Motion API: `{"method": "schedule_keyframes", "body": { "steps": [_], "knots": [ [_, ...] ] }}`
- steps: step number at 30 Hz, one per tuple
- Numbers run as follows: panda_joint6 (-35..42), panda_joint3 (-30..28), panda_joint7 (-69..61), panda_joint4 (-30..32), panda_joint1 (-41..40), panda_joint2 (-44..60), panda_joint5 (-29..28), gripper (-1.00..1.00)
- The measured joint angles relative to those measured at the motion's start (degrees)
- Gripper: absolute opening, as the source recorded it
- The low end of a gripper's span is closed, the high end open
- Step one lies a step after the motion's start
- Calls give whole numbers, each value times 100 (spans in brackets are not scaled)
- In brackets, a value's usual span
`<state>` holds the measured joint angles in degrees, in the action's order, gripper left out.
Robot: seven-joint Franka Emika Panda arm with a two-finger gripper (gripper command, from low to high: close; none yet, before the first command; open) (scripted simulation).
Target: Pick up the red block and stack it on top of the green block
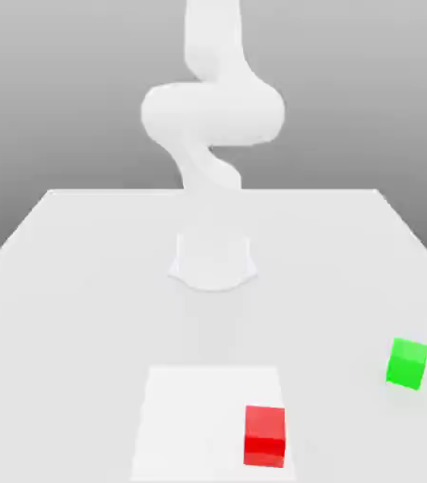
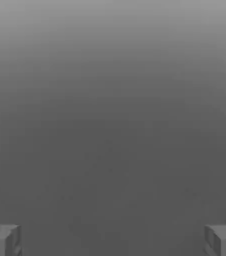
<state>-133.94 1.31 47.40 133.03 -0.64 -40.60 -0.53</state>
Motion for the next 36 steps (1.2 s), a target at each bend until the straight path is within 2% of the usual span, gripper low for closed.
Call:
{"method": "schedule_keyframes", "body": {
  "steps": [15, 23, 28, 29, 36],
  "knots": [
    [-1297, 575, 982, 749, -172, 3156, -379, 0],
    [-1991, 662, 1319, 1147, -13, 4798, -327, 0],
    [-2754, 501, 1542, 1085, 128, 5830, -546, 0],
    [-2920, 443, 1590, 1055, 174, 6031, -610, -100],
    [-2962, 434, 1607, 1048, 181, 6078, -630, -100]
  ]
}}
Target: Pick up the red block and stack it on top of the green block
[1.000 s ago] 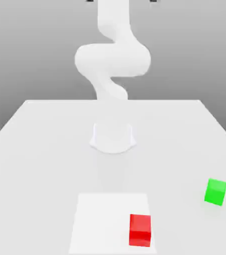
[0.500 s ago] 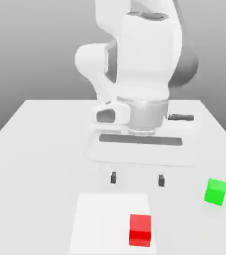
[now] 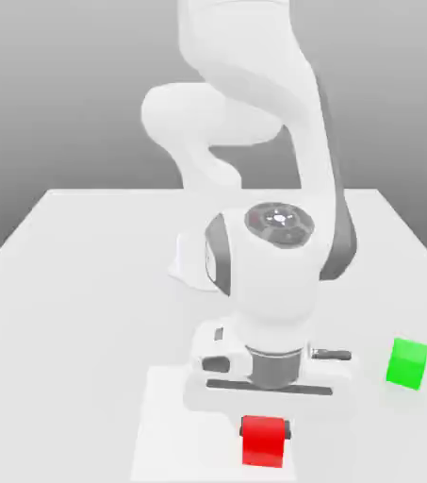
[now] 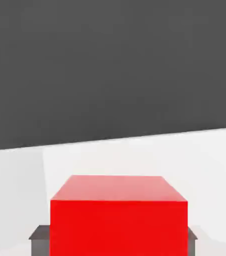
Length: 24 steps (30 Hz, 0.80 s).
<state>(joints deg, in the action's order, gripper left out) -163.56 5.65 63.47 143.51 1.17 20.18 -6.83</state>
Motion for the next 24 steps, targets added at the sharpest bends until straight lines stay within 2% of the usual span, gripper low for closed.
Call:
{"method": "schedule_keyframes", "body": {
  "steps": [6, 16, 21, 23, 24],
  "knots": [
    [817, 317, -266, 178, -92, -1005, 365, -100],
    [1123, 1466, -440, 555, 1205, -1732, 718, -100],
    [1218, 1872, -384, 733, 1963, -1979, 697, -100],
    [1078, 1778, -254, 737, 2201, -1836, 524, -100],
    [979, 1693, -174, 731, 2070, -1725, 416, -100]
  ]
}}
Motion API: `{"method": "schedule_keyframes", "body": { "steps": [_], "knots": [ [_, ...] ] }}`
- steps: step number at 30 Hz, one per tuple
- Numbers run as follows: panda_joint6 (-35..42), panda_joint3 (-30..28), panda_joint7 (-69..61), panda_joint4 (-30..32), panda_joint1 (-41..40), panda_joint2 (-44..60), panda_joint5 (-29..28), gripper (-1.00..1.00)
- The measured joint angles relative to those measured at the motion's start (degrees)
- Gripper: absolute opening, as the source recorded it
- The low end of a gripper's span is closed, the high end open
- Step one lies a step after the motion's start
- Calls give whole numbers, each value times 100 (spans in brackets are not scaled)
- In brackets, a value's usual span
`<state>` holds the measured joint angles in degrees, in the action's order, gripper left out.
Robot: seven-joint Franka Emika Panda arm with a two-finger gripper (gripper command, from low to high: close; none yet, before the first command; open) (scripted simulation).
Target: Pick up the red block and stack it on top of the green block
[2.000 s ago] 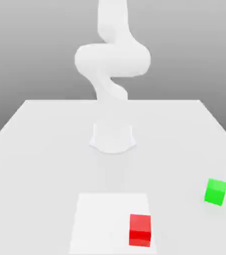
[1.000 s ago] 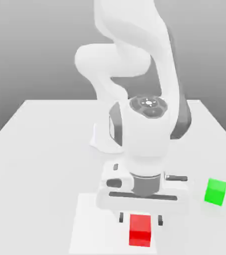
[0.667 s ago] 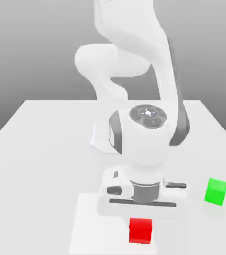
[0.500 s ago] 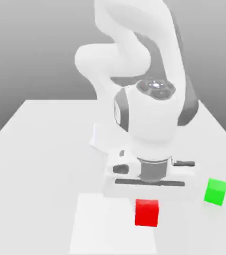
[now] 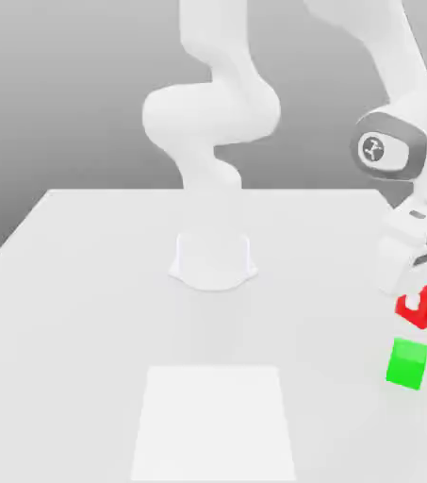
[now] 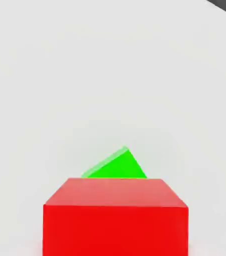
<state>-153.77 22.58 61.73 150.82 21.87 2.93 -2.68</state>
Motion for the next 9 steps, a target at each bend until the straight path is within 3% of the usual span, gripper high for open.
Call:
{"method": "schedule_keyframes", "body": {
  "steps": [5, 6, 9],
  "knots": [
    [-586, -289, 509, -34, 114, 682, -701, -100],
    [-706, -376, 612, -38, 174, 824, -845, 100],
    [-706, -376, 612, -38, 174, 824, -845, 100]
  ]
}}
